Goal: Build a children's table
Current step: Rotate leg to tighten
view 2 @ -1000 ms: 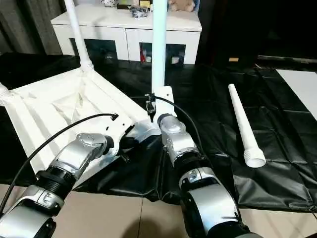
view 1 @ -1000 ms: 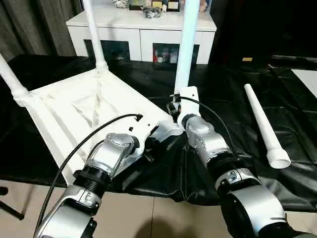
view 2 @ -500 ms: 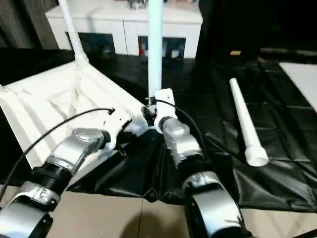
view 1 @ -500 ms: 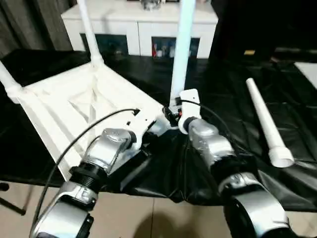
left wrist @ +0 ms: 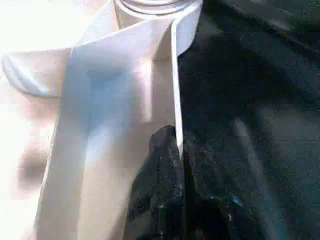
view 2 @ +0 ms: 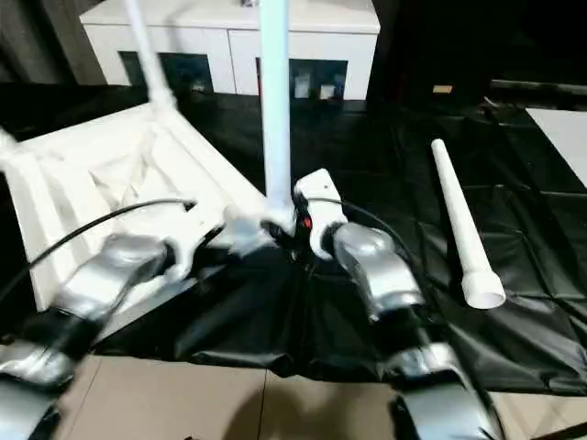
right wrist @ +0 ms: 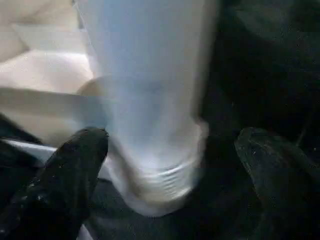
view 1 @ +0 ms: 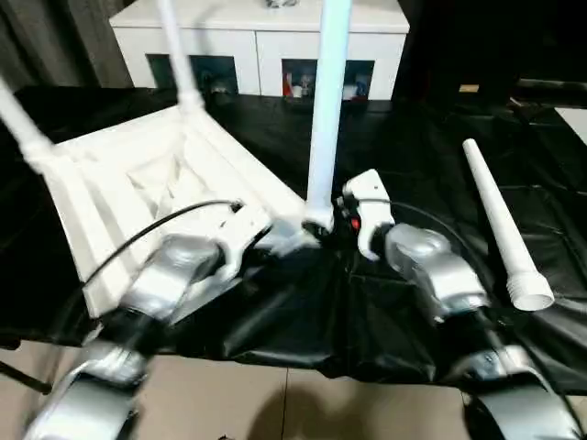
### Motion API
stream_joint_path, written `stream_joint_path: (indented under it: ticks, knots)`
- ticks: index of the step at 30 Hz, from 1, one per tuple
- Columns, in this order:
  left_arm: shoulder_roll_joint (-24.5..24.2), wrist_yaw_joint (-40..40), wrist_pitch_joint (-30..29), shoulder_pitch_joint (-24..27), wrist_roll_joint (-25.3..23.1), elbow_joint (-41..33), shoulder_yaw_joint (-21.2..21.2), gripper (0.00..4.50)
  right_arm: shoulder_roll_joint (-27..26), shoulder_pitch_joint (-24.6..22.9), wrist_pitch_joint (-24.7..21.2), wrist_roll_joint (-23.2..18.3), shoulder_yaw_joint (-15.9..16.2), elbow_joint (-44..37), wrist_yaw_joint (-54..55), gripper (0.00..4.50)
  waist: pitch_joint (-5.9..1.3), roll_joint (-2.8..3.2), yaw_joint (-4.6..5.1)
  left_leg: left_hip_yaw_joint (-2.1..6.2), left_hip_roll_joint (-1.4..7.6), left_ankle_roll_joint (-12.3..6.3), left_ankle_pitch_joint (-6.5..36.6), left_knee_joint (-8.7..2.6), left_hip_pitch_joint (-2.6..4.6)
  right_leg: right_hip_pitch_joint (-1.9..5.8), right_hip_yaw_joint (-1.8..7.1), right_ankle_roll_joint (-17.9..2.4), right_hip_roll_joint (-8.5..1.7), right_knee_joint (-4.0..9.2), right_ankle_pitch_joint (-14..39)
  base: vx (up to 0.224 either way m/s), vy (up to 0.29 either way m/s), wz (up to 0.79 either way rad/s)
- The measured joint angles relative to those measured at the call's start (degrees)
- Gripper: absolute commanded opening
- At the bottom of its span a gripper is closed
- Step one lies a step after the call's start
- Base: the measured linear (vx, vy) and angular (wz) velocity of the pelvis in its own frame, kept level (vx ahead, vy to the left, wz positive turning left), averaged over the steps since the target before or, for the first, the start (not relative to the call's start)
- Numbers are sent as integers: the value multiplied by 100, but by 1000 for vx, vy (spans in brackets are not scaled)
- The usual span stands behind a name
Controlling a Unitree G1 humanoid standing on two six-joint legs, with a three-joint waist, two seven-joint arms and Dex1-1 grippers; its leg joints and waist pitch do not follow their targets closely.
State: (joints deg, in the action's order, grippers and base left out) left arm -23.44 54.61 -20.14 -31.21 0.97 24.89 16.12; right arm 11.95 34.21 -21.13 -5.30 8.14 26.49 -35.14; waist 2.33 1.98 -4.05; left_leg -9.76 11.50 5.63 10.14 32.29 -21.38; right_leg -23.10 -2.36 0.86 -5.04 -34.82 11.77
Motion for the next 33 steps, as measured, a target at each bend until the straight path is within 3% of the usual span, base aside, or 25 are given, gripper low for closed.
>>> stream_joint_path:
  ticks: [5,11,19,21,33]
  knots:
    - [-260,585,23,262,149,-448,151,0,392,-290,-135,-245,162,-519,-884,450,4,5,-124,-22,16,-30,-11,32,-13,0,3,0,-7,-4,0,0,0,0]
    - [-386,765,21,406,163,-641,161,0,955,-531,-132,-433,434,-1037,-2002,450,6,1,-112,-26,22,-37,-13,52,-15,1,2,1,-14,-20,-1,0,0,0]
    - [-452,892,17,477,173,-736,161,0,1118,-543,-113,-467,529,-1066,-2350,450,6,1,-112,-25,33,-40,-14,83,-22,1,-4,0,-11,-41,-1,0,0,0]
    - [-454,892,16,477,173,-736,161,0,1086,-542,-72,-438,530,-1029,-2323,416,6,1,-109,-25,33,-43,-13,91,-26,1,-3,0,-11,-43,-1,0,0,0]
    - [-476,913,6,486,170,-742,161,0,842,-453,289,-253,549,-572,-2036,322,5,1,-104,-22,36,-60,-2,150,-53,0,-9,-1,-12,-67,-3,0,0,0]
